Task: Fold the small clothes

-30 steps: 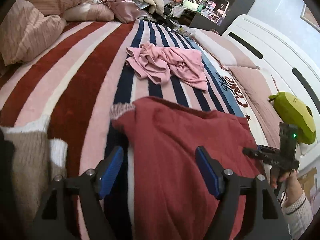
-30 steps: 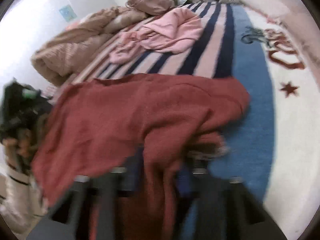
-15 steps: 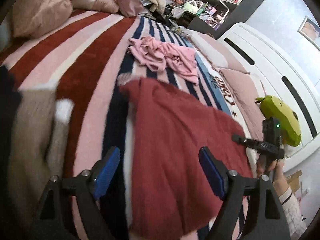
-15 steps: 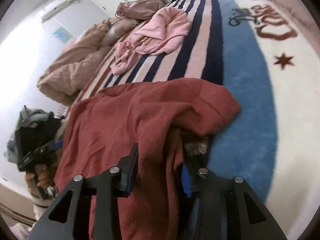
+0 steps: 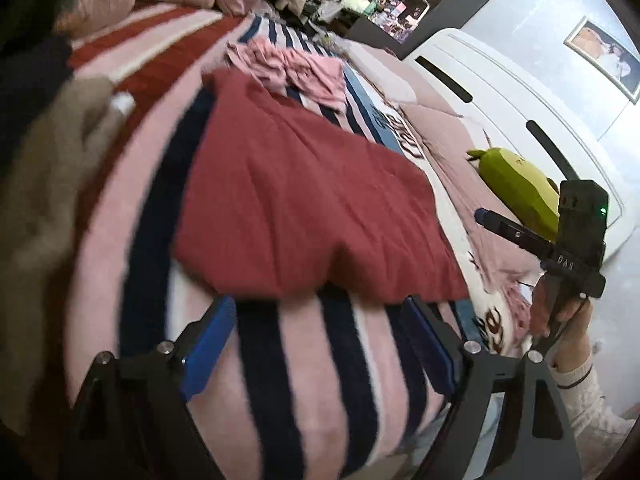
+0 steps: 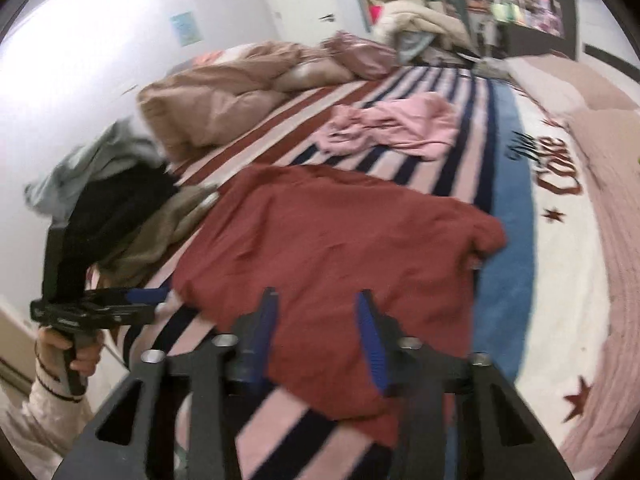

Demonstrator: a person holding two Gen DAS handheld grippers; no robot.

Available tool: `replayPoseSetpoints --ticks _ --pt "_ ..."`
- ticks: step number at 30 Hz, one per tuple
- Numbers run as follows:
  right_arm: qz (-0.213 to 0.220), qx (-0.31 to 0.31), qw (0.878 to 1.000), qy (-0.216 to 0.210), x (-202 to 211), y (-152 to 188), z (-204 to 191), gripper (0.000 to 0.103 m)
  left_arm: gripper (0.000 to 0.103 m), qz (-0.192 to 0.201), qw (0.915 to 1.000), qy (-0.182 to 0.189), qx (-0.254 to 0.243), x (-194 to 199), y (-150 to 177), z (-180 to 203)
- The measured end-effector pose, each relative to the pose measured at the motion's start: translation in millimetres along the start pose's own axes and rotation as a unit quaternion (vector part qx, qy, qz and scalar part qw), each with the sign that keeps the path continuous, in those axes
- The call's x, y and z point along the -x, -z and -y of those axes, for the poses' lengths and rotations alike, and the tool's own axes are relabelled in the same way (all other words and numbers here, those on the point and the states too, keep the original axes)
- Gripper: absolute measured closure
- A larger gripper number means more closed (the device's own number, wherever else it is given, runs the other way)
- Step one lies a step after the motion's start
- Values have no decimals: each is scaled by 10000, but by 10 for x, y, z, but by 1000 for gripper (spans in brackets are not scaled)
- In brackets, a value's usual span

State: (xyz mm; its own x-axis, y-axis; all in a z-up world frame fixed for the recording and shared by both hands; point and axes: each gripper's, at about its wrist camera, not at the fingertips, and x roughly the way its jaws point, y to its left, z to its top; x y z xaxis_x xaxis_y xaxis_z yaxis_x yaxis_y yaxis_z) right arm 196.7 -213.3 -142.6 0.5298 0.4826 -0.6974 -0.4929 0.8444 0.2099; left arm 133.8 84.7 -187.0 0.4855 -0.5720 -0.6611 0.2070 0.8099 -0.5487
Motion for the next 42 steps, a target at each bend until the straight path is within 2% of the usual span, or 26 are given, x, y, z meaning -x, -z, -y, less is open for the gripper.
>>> replayPoseSetpoints --ticks 1,2,5,6,9,11,14,16,17,19,22,25,27,30,32,36,37,39,40,42 --pt "-189 202 9996 -71 -111 37 -111 94 20 -75 9999 76 74 -57 39 4" --pt "-297 304 9991 -86 -169 70 -183 96 20 -117 9997 142 144 -100 67 5" --pt "-564 494 9972 -42 -423 189 -282 96 19 -68 9982 425 409 -195 94 -14" --pt "-600 456 9971 -53 -492 216 -292 96 14 32 9975 444 557 -230 71 -36" --pt "-677 380 9969 -95 -652 255 -306 96 12 416 9930 397 1028 -291 -45 -155" --pt "-792 551 9953 41 -731 287 -359 96 12 714 9895 365 1203 -312 -129 -208" --pt "-959 662 9931 123 -841 363 -387 95 12 842 9869 313 1338 -412 -253 -243" --pt "-994 683 9926 110 -874 419 -385 95 14 895 9875 126 1294 -474 -325 -205" --pt "-980 717 9925 120 -868 428 -386 95 21 916 9875 47 1280 -493 -351 -185" --pt "-938 766 9925 132 -836 452 -393 95 51 928 9876 -106 1262 -515 -410 -147" --pt "-906 564 9943 35 -778 436 -325 96 80 967 9910 -340 865 -535 -512 26" --pt "-631 261 9977 7 -576 400 -197 96 92 1261 9902 -571 162 -428 -601 317" --pt "-392 87 9990 185 -407 366 -58 95 93 1375 9866 -647 -600 -382 -660 628" --pt "-65 -415 9984 380 -159 320 241 93 94 1136 9841 -446 -1294 -505 -699 979" --pt "173 -838 9948 546 14 310 479 93 95 840 9843 -98 -1550 -714 -677 1173" --pt "516 -1237 9877 809 260 300 740 93 96 188 9801 306 -1954 -1177 -539 1481" --pt "612 -1322 9856 859 324 304 795 93 96 -17 9779 499 -2032 -1273 -470 1532" --pt "722 -1456 9829 871 410 301 868 93 96 -610 9682 1085 -2170 -1517 -338 1579" --pt "769 -1532 9815 857 440 304 907 93 96 -784 9667 1151 -2147 -1602 -294 1579" --pt "796 -1591 9805 834 458 319 924 93 96 -958 9677 962 -2126 -1746 -222 1574"
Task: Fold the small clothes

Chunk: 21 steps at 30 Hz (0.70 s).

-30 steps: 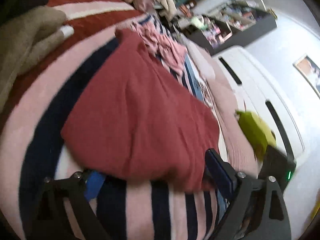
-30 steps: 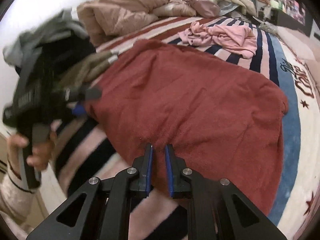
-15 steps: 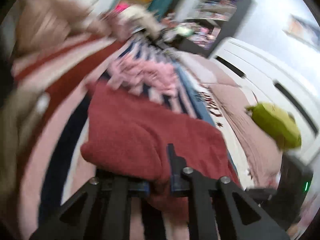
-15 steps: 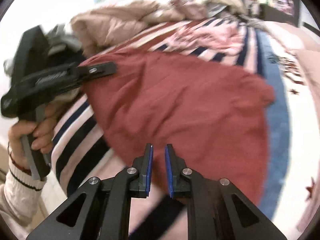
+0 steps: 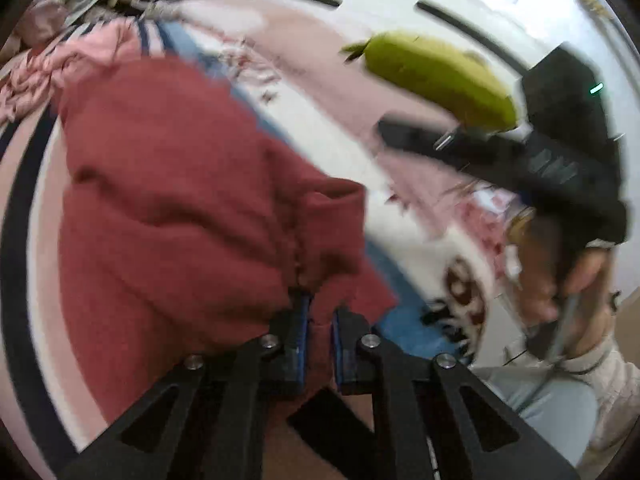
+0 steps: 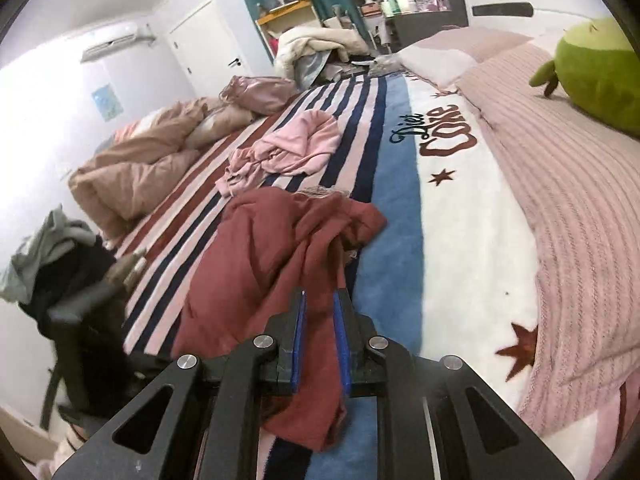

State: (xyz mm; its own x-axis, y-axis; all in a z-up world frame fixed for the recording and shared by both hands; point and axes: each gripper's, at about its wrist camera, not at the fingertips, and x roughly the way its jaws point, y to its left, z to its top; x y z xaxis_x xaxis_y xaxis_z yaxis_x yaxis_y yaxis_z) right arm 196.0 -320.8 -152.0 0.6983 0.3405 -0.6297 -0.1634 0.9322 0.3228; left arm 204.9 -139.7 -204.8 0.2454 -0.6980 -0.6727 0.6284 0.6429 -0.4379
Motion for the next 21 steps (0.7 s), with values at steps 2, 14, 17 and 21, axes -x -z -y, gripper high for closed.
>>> replayPoseSetpoints --ticks 2,14,17,21 --pt "-21 2 10000 -26 -11 -1 1 93 94 85 9999 -12 -73 27 0 35" --pt "-302 477 9955 -763 -227 55 -371 37 30 703 9945 -771 75 982 243 141" --pt "-563 648 9952 -478 -473 44 -513 33 30 1019 9841 -1407 382 1262 312 -93" --pt "-799 810 9932 -264 -773 74 -580 78 30 1253 9780 -1514 699 1435 358 -320"
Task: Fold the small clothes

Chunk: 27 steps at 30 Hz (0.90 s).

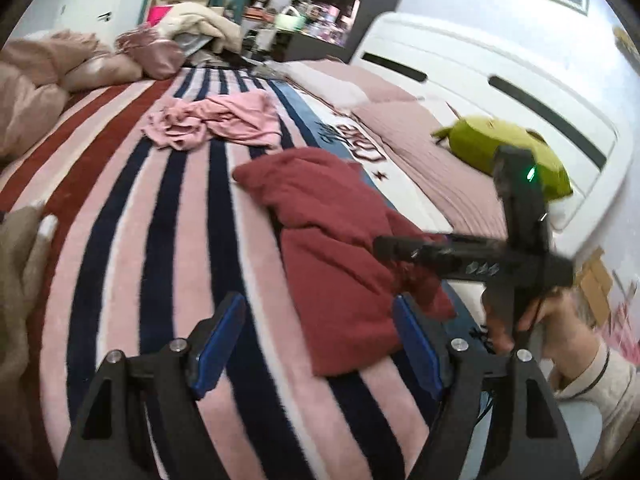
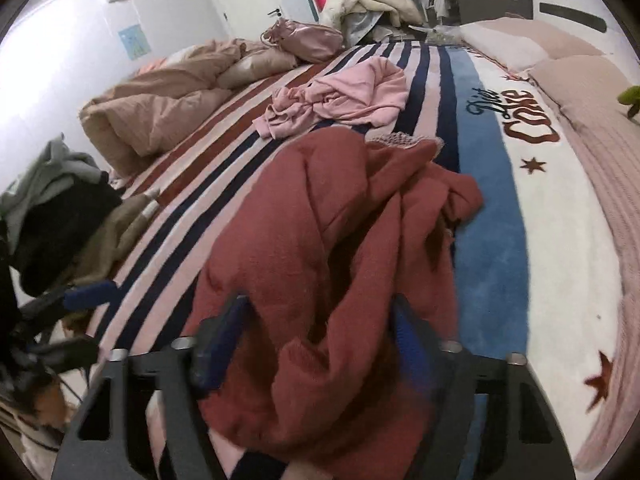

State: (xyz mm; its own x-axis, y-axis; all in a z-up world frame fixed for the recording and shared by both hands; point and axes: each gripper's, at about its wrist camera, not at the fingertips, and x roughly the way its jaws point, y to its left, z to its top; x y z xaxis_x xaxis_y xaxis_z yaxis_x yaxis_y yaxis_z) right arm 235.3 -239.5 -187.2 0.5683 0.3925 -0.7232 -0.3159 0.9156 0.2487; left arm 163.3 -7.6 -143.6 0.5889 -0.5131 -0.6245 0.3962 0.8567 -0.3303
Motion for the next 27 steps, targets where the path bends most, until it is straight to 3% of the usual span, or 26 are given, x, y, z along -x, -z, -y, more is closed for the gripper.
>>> replayPoseSetpoints --ticks 1,3,5,7,13,15,17,19,20,21,22,23,24,27 --pt "-9 5 10000 4 -11 2 6 94 30 17 10000 -1 35 -5 -3 -21" --pt "155 69 9997 181 84 10 17 101 30 34 10000 -32 25 -18 -19 -37" --pt "446 165 9979 445 274 42 34 101 30 43 10000 -29 0 -53 -35 -14" --pt "587 8 9975 389 469 93 133 101 30 38 10000 42 -13 -118 -69 30" --pt "400 -596 9973 123 499 168 418 94 30 -30 10000 83 -8 -322 -143 136" --pt "492 -653 9966 -39 496 135 407 74 30 7 10000 93 -33 -305 -144 147" --pt "565 -569 9965 -222 444 58 350 46 30 38 10000 65 -54 -262 -135 128" --pt "223 -444 9975 -505 219 -30 280 27 30 53 10000 26 -20 -221 -124 89" --pt "-24 -423 9974 -579 80 -51 268 31 30 60 10000 28 14 -203 -119 64" --pt "-206 -472 9970 -576 -82 -50 261 52 30 71 10000 38 58 -185 -116 35" --pt "-250 -527 9959 -694 -152 -37 252 65 30 77 9999 38 86 -174 -114 14" --pt "-254 -545 9951 -788 -170 -27 240 90 30 77 9999 20 111 -162 -111 -8" --pt "-219 -500 9947 -871 -154 -20 213 98 30 76 9999 -8 120 -159 -108 -22" --pt "207 -97 9979 -607 99 -11 134 102 30 50 9999 -26 138 -166 -103 -46"
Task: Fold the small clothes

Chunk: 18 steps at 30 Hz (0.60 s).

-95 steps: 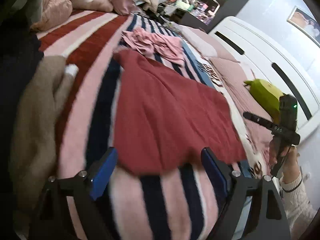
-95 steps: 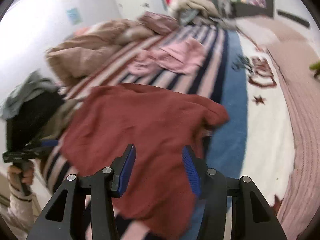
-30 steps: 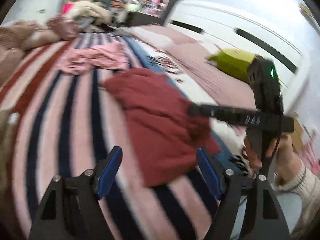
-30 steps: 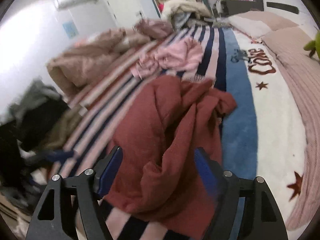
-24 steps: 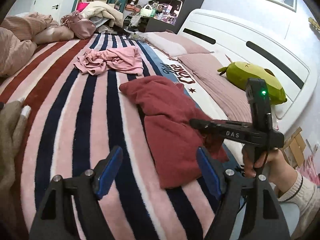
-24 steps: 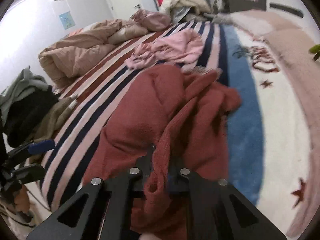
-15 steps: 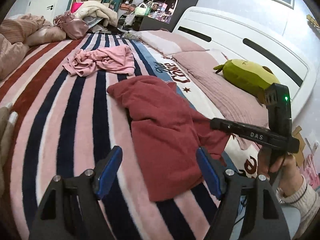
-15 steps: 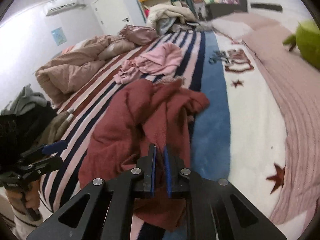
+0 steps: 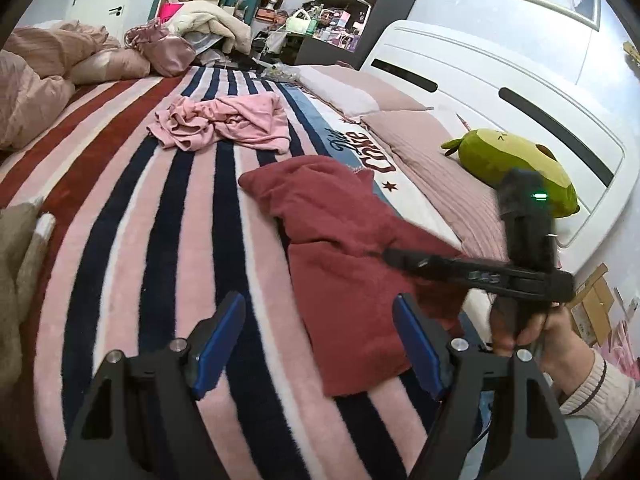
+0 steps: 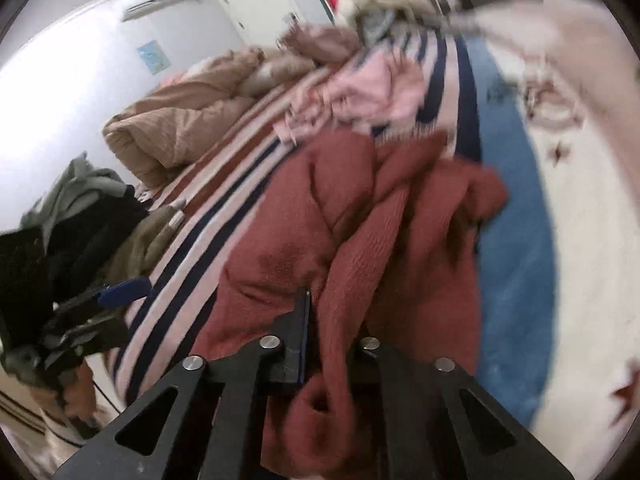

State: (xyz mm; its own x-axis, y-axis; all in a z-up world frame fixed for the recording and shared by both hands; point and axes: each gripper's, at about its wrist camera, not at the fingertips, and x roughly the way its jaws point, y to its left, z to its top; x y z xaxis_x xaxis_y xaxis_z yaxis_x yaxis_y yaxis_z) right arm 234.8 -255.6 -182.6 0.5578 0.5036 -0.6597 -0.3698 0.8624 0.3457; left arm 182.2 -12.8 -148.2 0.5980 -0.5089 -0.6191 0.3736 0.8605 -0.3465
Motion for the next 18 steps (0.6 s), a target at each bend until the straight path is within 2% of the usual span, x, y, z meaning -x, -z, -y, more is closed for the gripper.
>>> replayPoseSetpoints --ticks 5,7,10,11,13,14,15,17,18 --pt "468 -150 9977 464 429 93 149 103 30 -7 9999 146 10 -97 -46 73" --pt "380 -398 9975 451 445 137 265 103 30 -52 9997 233 -28 -190 -62 125" --pt "180 -640 9974 274 362 146 352 99 30 -189 9997 156 -6 -304 -62 149" --pt "187 -650 9974 228 364 138 353 94 30 -193 9997 148 -3 -312 -55 151" --pt "343 -612 9975 38 366 84 317 64 30 -163 9997 196 -14 -278 -45 145" --pt "410 -593 9973 -109 359 51 299 38 30 -146 9997 187 -20 -255 -49 134" --pt "365 -566 9973 -283 292 4 275 27 30 -138 9998 170 -22 -241 -51 127" --pt "44 -538 9969 -568 75 -64 234 27 30 -118 9998 134 -1 -201 -65 91" --pt "-115 -536 9969 -563 -53 -87 209 27 30 -105 9999 132 21 -183 -73 70"
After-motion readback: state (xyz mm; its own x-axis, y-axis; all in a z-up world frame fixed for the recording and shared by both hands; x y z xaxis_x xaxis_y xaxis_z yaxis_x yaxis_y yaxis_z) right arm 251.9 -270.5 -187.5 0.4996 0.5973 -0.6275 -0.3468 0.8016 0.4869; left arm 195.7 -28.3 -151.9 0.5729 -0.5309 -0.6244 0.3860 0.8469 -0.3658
